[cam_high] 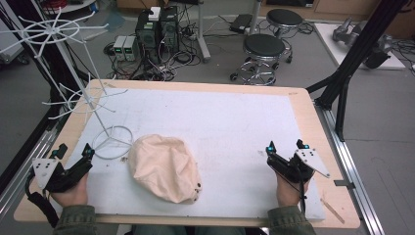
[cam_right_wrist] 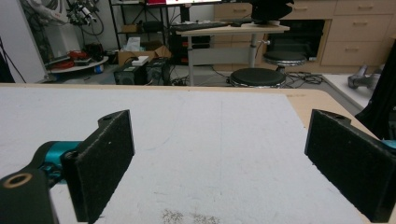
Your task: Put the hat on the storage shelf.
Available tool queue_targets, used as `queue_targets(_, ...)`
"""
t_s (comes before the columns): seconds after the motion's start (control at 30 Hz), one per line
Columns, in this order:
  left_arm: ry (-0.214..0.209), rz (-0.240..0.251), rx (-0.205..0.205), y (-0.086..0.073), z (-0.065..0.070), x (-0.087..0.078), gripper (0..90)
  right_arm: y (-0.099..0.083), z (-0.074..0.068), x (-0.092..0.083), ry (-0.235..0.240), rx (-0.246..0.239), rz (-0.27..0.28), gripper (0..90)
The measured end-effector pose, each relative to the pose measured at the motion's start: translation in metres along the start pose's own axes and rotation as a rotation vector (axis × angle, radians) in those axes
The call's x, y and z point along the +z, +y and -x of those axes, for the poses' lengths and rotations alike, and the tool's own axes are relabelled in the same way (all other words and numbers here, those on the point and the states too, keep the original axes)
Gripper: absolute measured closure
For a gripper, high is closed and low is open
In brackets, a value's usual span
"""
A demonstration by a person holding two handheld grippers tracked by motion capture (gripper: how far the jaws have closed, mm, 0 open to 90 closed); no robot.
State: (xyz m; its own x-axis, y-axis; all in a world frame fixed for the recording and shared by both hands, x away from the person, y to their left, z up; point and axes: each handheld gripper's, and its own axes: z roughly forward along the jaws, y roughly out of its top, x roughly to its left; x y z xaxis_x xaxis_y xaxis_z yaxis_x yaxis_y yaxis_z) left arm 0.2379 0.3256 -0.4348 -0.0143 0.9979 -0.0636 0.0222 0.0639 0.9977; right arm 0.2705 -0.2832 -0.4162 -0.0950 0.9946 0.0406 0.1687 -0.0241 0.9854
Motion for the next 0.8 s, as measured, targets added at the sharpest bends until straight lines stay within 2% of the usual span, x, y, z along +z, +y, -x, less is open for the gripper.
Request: queue_targets(0.8, 0.006, -0.001, -0.005, -0.0006, -0.0024, -0.0014, 24.8, -0.0007, -0.0006, -0.0011, 0.005, 0.005, -0.012, 7.3)
